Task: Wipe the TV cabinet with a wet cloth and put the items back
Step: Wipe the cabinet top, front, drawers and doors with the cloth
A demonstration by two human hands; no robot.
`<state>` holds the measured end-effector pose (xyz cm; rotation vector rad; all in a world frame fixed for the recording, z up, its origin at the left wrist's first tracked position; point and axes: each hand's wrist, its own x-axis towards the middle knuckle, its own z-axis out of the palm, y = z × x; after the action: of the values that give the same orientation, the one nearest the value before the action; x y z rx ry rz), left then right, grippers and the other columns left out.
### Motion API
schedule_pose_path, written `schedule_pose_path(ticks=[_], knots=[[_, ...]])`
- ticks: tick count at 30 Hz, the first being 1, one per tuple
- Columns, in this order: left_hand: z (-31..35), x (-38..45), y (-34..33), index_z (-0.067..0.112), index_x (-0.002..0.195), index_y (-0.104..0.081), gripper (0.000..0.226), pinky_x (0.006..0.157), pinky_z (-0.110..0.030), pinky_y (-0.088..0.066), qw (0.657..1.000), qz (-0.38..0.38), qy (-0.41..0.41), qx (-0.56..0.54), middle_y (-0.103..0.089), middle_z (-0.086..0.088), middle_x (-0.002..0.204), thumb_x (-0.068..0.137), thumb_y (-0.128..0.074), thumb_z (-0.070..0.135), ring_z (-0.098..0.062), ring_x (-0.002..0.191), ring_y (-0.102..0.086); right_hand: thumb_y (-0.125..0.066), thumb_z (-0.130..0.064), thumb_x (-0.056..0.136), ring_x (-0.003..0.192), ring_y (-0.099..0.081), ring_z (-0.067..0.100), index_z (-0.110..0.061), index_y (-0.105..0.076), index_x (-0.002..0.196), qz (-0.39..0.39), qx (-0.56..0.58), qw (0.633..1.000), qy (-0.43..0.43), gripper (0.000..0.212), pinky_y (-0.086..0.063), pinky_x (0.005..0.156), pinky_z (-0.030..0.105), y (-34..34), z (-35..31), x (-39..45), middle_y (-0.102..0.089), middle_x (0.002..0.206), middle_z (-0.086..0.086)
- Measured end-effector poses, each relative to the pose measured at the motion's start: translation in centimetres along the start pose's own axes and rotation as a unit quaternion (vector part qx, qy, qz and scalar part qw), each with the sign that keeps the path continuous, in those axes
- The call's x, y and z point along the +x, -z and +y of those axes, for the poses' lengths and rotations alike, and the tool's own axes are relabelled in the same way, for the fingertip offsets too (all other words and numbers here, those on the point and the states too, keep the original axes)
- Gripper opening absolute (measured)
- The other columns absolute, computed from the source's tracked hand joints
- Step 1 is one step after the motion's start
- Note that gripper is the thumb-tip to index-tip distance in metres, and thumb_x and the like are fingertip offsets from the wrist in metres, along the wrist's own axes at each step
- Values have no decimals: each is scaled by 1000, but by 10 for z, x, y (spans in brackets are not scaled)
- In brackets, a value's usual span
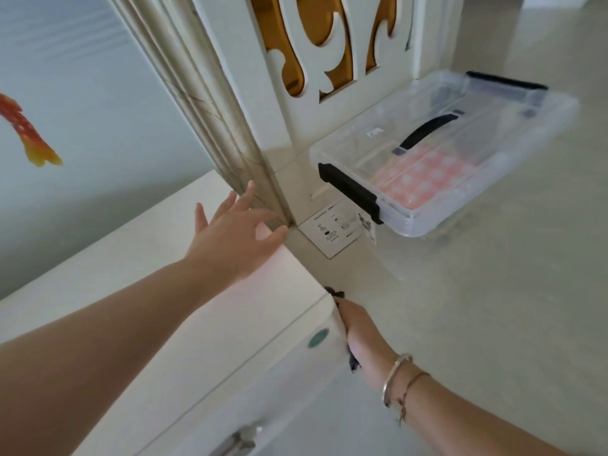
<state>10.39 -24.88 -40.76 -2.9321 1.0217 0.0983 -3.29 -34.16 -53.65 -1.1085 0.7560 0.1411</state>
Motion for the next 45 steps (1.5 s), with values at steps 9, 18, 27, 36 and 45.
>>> schedule_pose_path(ticks=[9,18,27,36,45], knots=[[-3,-20,-13,36,146,-25,70,114,-60,6,999,-11,-52,11,6,5,160,85,-2,62,-20,148,5,-41,-26,95,82,-60,20,-24,-71,91,59,44,975,209,30,-47,73,37,-31,-42,-74,-69,97,2],[3,-26,-11,32,150,-14,72,114,-59,9,1000,22,-10,18,6,5,160,87,-8,69,-22,148,1,-29,-19,96,124,-39,0,-28,-21,149,117,48,954,271,54,-30,106,23,-50,25,-76,-40,143,-7],[4,-97,-1,40,147,-21,56,117,-53,8,993,100,-49,-36,-4,12,159,94,-16,58,-15,148,2,-33,2,73,87,-56,26,-29,-41,131,94,73,937,329,66,-51,76,32,-48,30,-73,-53,125,15],[-30,-164,-16,36,148,-21,50,118,-47,6,997,69,22,-40,-7,16,158,99,-13,45,-9,147,2,-25,-11,77,135,-32,29,-5,-54,124,212,-440,670,559,55,-27,114,46,-43,3,-81,-52,131,8],[-66,-178,-5,38,144,-29,44,118,-46,2,990,120,54,-55,-14,17,157,100,-21,39,-8,147,-3,-40,-15,86,139,-30,26,-11,-42,136,94,-609,461,639,50,-19,118,41,-78,45,-106,-45,140,6]])
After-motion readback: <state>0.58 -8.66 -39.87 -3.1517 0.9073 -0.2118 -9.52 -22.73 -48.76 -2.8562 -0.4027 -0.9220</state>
